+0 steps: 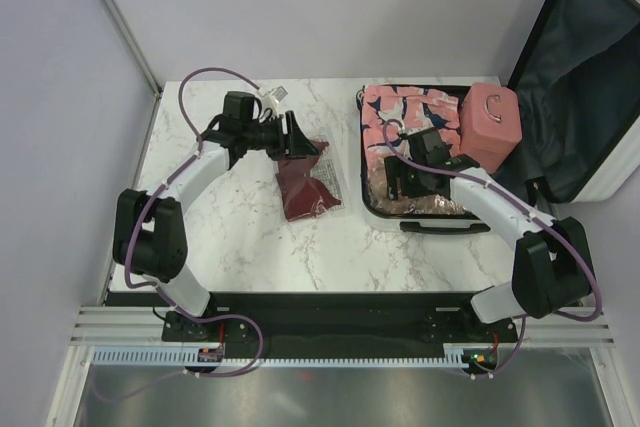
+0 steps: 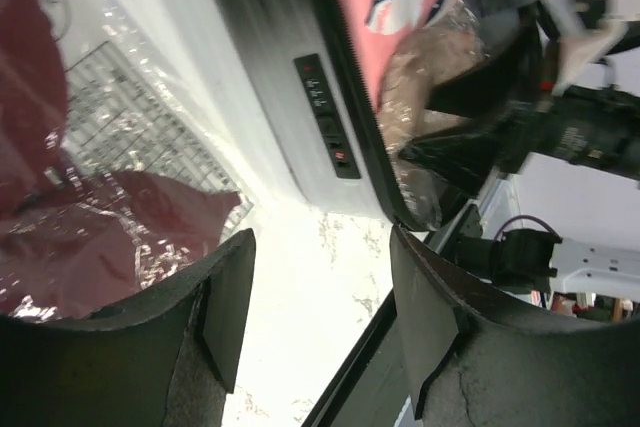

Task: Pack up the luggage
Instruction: Place the clothes in the luggage.

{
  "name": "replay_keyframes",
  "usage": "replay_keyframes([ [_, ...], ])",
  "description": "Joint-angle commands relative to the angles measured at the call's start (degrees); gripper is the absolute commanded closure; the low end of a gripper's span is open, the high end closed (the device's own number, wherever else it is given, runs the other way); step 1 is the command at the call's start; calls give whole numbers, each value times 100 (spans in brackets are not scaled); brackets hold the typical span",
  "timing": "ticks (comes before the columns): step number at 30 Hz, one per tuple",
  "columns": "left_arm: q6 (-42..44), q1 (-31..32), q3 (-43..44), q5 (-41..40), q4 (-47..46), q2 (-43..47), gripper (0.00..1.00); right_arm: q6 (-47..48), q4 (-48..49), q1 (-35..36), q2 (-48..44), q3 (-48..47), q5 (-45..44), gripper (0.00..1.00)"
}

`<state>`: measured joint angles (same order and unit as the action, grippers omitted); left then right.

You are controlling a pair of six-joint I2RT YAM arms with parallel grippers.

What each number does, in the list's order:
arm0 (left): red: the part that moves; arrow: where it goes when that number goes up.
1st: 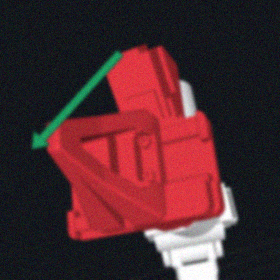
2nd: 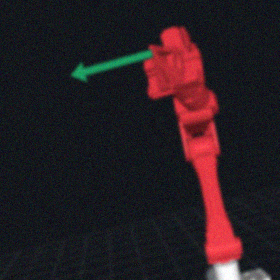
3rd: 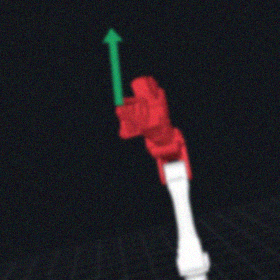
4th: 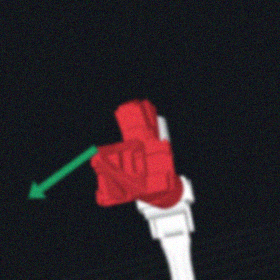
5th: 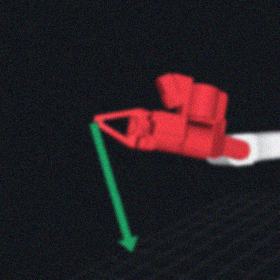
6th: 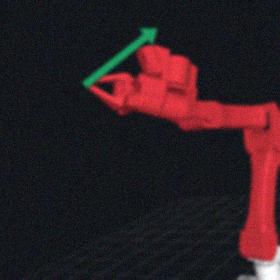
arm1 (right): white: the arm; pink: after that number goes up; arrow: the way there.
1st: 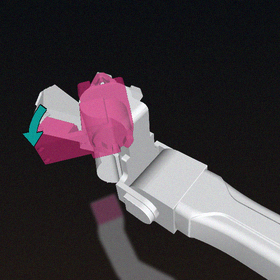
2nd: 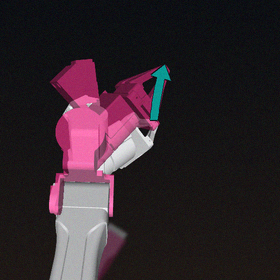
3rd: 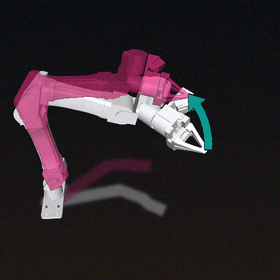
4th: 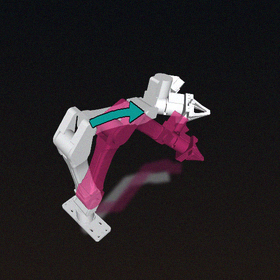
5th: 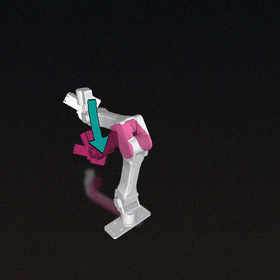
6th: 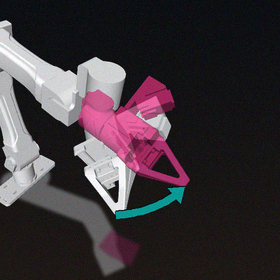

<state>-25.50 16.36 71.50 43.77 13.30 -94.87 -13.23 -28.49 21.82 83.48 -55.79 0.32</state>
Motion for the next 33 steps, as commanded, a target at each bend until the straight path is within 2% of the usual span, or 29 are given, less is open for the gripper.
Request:
replay_keyframes([
  [1, 238, -176, -101, -412, 146, 197, 36, 181, -550, 68, -359, -704, 92, 19],
  [8, 159, -458, -497, -957, 147, 232, 35, 286, -1097, 59, -517, -1556, 21, 14],
  [15, 97, -722, -699, -1239, 138, 206, 34, 506, -1264, 59, -482, -1558, 3, 13],
  [23, -184, -1144, -1007, -1371, -257, 100, 34, 339, -957, 59, -394, -1522, 153, 14],
  [33, -403, -1179, -1288, -1195, -583, 39, 34, 189, -272, 59, 150, -1628, 3, 15],
])
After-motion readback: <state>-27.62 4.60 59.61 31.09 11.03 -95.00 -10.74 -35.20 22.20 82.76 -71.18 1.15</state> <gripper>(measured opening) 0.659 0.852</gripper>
